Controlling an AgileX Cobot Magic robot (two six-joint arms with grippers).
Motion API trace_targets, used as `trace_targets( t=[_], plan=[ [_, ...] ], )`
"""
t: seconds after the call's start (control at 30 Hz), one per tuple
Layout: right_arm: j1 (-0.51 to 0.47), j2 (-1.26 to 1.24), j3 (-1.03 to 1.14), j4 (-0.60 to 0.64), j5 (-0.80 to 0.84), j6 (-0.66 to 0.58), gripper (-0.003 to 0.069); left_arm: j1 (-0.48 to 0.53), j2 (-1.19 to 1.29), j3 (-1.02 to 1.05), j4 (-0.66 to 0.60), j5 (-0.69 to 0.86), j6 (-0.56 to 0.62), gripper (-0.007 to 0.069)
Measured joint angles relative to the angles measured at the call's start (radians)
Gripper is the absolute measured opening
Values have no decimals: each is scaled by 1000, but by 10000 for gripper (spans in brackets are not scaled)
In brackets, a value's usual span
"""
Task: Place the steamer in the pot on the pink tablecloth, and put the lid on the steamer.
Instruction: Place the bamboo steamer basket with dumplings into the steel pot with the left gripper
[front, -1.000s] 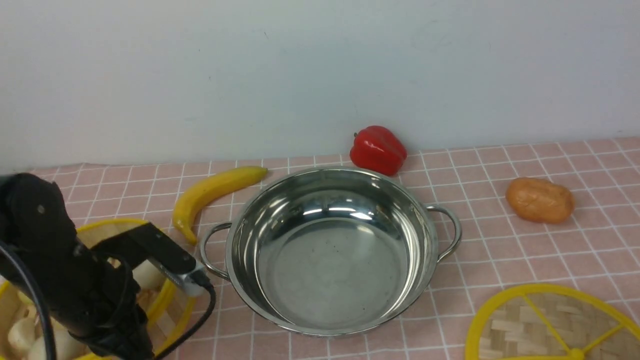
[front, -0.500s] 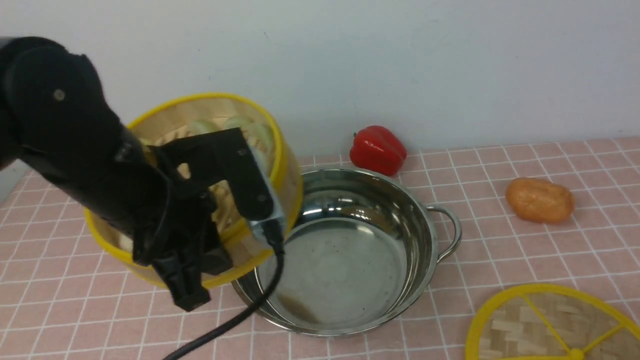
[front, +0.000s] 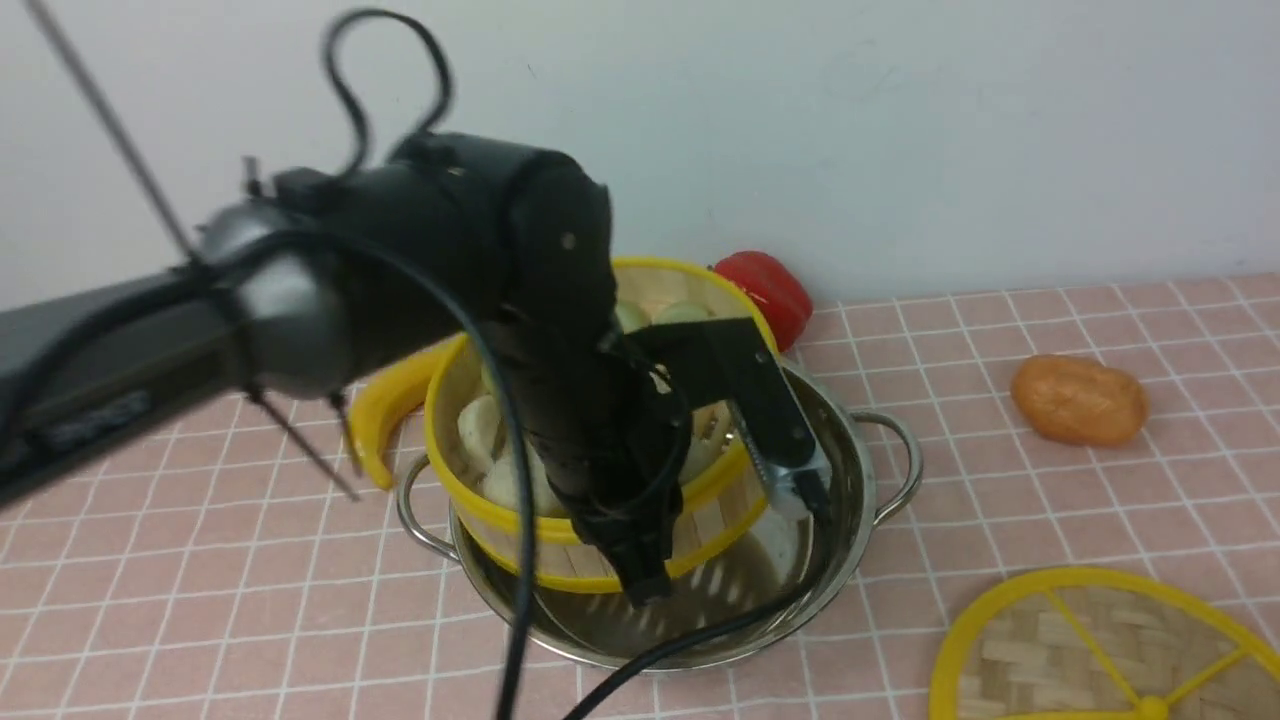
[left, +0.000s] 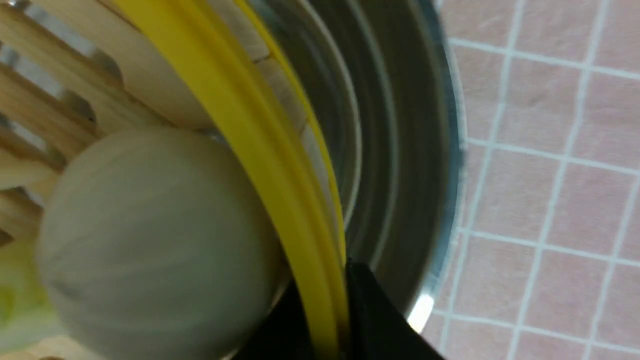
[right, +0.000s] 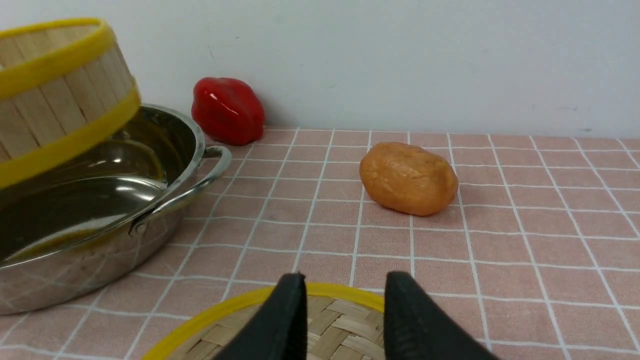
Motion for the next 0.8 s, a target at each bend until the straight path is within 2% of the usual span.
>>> trace_targets(
  t=[0.27,0.53,0.8],
  plan=[
    [0,0,0,0,0,0,242,-14,123,-26,-7,-44,7,30],
    [0,0,0,0,0,0,242,-18,155,-21,-83,-38,-8,29],
    [0,0,0,0,0,0,242,-18,159,-21,-82,-39,-36,37]
  ],
)
